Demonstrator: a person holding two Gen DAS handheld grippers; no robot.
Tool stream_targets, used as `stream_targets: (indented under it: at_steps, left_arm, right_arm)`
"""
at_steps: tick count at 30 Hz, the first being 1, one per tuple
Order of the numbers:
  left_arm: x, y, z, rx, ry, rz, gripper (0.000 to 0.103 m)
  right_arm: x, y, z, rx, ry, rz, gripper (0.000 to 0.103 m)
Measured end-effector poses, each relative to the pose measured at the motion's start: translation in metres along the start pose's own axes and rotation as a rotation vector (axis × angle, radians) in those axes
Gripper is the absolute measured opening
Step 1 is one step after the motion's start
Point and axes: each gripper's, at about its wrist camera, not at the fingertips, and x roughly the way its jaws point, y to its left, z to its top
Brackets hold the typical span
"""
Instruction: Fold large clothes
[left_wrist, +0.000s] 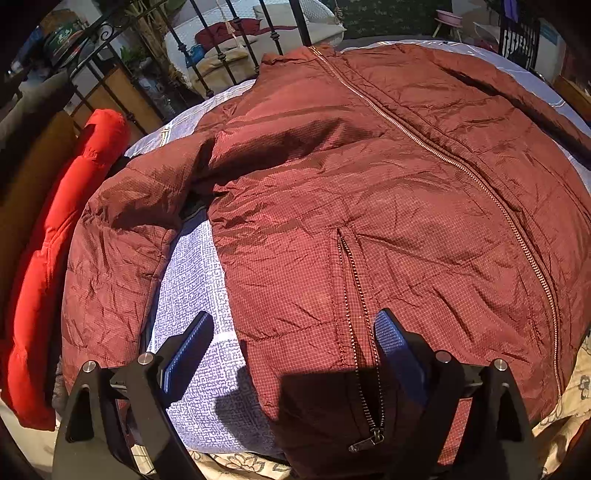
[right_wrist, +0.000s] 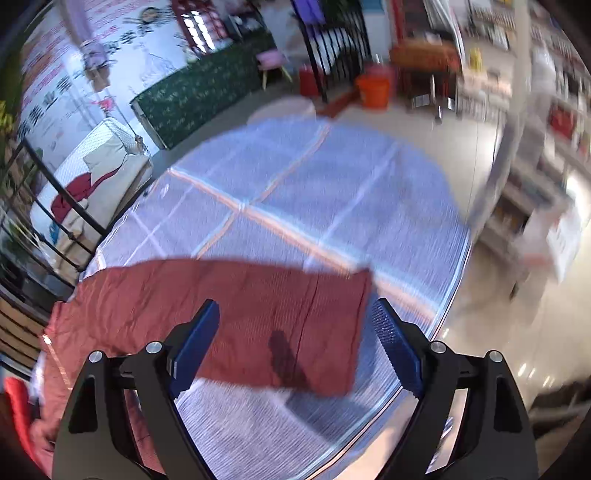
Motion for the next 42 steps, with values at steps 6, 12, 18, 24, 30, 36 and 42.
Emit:
stream_targets:
  at_steps: [6,12,18,24,30,36,42]
  left_arm:
    - [0.001,-0.004,-0.001,0.004,0.007,0.002,0.087]
    - [0.003,0.001,-0.003,-0.02,0.019,-0.001,0.088]
    - [0.003,0.004,-0.005,-0.041,0.017,0.006,0.088]
    - [0.004,0.012,-0.007,-0.071,0.024,0.013,0.088]
    - [0.006,0.015,-0.008,-0.082,0.024,0.011,0.088]
    - [0.006,0.026,-0.012,-0.117,0.021,0.011,0.088]
    - [0.01,0.036,-0.014,-0.151,0.031,0.003,0.088]
  right_arm:
    - [0.014,-0.008,-0.061,0.237,0.094,0.103,0.084]
    - [0.028,-0.004,-0.078,0.356,0.108,0.247,0.084]
    - [0.06,-0.02,-0.073,0.551,0.072,0.346,0.07]
    - [0.077,-0.027,-0.067,0.626,0.071,0.332,0.02]
    - [0.042,0.008,0.013,0.368,-0.058,0.228,0.014]
    - [0.027,0.069,0.091,0.137,-0.124,0.108,0.013]
    - [-0.005,0.149,0.095,-0.124,-0.217,0.088,0.013]
